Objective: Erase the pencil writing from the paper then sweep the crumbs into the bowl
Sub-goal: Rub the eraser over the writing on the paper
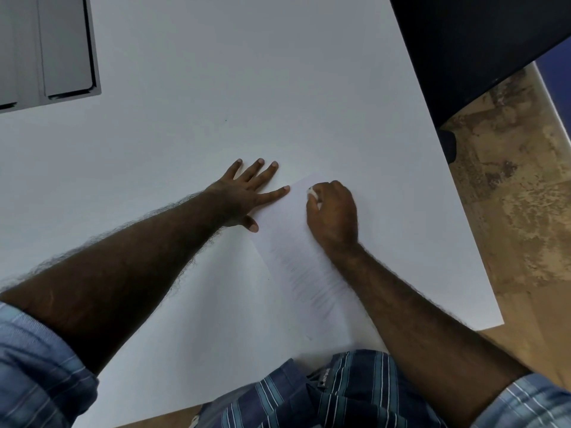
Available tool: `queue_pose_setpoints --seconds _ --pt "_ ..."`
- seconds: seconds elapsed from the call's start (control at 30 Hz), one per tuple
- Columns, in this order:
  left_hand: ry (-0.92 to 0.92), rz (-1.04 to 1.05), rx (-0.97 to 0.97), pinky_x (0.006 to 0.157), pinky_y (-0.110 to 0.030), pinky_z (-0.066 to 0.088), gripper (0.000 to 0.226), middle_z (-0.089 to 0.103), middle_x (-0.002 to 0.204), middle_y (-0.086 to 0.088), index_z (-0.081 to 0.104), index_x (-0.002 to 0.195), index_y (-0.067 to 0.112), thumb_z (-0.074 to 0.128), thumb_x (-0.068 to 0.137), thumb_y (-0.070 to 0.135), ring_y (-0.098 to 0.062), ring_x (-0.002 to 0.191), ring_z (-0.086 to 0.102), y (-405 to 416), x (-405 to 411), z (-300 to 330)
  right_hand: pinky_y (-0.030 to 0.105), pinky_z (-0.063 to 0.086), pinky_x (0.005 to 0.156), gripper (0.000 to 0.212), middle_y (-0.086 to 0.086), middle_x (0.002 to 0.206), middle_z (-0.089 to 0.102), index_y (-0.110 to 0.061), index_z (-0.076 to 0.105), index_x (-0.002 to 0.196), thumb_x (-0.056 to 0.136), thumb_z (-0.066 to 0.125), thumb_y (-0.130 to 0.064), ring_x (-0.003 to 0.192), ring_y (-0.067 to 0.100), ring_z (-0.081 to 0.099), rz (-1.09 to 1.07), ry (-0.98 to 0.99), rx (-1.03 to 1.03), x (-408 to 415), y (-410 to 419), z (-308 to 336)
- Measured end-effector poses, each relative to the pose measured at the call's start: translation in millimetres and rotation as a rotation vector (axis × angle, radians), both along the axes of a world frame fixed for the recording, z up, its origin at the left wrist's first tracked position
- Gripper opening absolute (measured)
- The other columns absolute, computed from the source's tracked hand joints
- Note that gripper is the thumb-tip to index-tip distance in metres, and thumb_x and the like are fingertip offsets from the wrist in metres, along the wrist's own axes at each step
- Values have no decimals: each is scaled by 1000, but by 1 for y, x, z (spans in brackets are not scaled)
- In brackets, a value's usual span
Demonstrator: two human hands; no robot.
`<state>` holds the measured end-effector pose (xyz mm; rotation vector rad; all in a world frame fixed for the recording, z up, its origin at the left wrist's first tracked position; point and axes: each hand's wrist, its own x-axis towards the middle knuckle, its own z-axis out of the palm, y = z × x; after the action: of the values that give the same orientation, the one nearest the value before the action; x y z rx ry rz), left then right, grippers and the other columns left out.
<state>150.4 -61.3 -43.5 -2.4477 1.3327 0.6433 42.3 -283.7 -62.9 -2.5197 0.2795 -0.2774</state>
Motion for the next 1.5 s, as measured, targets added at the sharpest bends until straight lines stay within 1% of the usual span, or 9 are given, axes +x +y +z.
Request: queue_pose_setpoints --seconds 0.17,0.37,0.53,0.7,0.83,1.03,1.17,1.37,1.5 --pt "31 18 17 123 -63 2 123 -35 164 -10 -26 154 44 70 80 65 -38 154 -21 -1 0 1 43 55 78 13 14 90 69 -4 73 98 97 63 -12 83 33 64 350 8 -23 -16 29 0" --pt "51 36 10 123 -62 2 123 -35 164 -9 -25 154 45 72 80 64 -37 154 -21 -1 0 3 42 52 75 7 12 86 67 -6 71 90 93 65 -9 81 32 61 5 -20 -36 10 -5 0" --pt "82 50 18 124 -62 1 123 -37 163 -7 -26 154 46 72 81 61 -36 153 -24 -3 0 5 42 53 76 10 14 87 68 -3 73 96 95 65 -10 81 33 62 296 6 -41 -4 20 2" --pt "89 55 17 123 -63 3 124 -38 162 -7 -26 153 47 73 81 61 -36 153 -24 -2 0 5 42 52 77 8 12 86 68 -5 71 89 92 65 -10 81 33 63 20 -26 -46 20 -4 1" --pt "88 57 12 124 -62 4 124 -38 163 -7 -26 154 46 74 80 60 -36 154 -23 -1 0 5 42 50 77 14 13 86 67 -5 72 93 94 60 -13 81 34 62 281 9 -42 6 21 1" --pt "110 66 22 123 -60 3 124 -39 162 -5 -26 153 47 75 82 58 -35 153 -25 -3 0 7 43 52 77 3 13 85 68 -5 71 88 89 69 -7 81 35 63 26 -16 -44 26 -7 6" --pt "134 71 35 124 -60 2 123 -40 161 -4 -26 153 47 75 83 57 -34 152 -28 -3 1 9 41 50 76 9 13 86 67 -4 72 91 93 65 -8 80 34 62 291 -9 -56 10 16 4" --pt "146 77 37 123 -59 1 122 -40 161 -4 -25 153 48 74 83 57 -33 152 -28 -3 1 10 40 48 78 7 10 86 67 -7 71 87 91 66 -11 82 32 62 28 7 -45 30 -12 4" --pt "146 77 51 124 -59 1 122 -41 161 -4 -27 153 47 73 83 58 -33 152 -29 -4 1 11 42 50 76 10 13 86 67 -4 72 91 92 63 -10 81 34 62 267 -10 -47 9 19 8"
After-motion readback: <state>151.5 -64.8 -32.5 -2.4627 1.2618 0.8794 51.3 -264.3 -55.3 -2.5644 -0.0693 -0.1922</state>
